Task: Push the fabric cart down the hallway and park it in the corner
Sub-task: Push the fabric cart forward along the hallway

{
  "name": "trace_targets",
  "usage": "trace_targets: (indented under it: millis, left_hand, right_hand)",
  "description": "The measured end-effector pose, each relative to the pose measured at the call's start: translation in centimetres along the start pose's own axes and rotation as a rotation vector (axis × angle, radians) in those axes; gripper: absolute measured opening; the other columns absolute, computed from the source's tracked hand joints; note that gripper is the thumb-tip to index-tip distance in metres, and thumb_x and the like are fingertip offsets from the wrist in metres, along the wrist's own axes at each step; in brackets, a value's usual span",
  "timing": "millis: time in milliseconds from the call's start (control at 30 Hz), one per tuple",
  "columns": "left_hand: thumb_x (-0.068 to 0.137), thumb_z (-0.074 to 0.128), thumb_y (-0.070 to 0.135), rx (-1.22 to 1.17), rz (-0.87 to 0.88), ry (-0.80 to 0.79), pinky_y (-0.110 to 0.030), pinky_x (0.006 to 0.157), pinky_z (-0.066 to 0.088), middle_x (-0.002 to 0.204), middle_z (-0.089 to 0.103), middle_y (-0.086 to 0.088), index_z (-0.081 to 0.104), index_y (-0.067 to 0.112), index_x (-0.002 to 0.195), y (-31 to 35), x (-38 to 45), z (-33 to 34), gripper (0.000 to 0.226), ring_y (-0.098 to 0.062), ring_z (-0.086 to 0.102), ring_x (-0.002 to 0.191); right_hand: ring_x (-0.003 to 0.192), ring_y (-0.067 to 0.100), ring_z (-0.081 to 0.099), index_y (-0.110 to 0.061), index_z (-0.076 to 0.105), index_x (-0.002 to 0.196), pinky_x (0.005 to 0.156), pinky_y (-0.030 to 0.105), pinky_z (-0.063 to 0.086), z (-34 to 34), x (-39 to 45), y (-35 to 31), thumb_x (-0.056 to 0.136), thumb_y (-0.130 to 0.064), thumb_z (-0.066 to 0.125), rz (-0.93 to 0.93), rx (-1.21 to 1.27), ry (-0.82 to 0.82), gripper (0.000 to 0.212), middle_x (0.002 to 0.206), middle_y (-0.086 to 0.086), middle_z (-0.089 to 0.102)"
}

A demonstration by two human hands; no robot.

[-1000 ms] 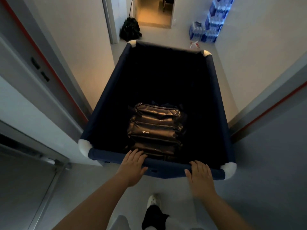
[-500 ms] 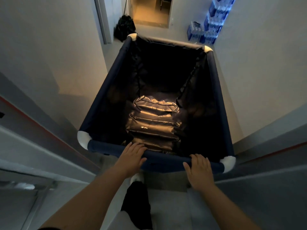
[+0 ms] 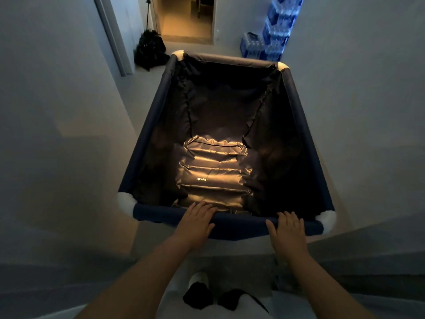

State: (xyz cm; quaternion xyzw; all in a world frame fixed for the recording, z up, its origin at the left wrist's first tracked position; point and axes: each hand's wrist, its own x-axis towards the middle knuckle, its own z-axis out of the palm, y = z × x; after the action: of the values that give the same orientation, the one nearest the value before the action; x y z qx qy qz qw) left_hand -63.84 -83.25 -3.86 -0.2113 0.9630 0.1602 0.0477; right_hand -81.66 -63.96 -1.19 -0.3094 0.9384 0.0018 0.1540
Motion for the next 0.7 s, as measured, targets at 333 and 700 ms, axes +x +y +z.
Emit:
trace_targets:
  millis: [333,700]
  left_hand:
    - [0.097,0.037,0.031,-0.003,0.079,-0.045,-0.036,0.117,0.006,0.153,0.026,-0.002,0.022,0.02,0.144,-4.6,9.1,-3.5,0.05,-0.019,0.015,0.142]
    - [0.098,0.037,0.032,0.038,0.123,-0.063,-0.034,0.116,0.001,0.154,0.023,0.0,0.02,0.02,0.145,-8.6,21.1,-7.4,0.051,-0.015,0.013,0.142]
  right_hand:
    - [0.144,0.032,-0.001,-0.002,0.012,0.145,0.117,0.046,-0.001,-2.4,8.5,-4.1,0.097,-0.047,0.019,0.166,0.059,-0.052,0.066,0.156,0.018,0.009]
    - [0.144,0.032,0.003,-0.003,0.014,0.145,0.116,0.046,-0.001,-3.8,20.7,-5.9,0.095,-0.049,0.023,0.215,0.066,0.073,0.068,0.155,0.019,0.016]
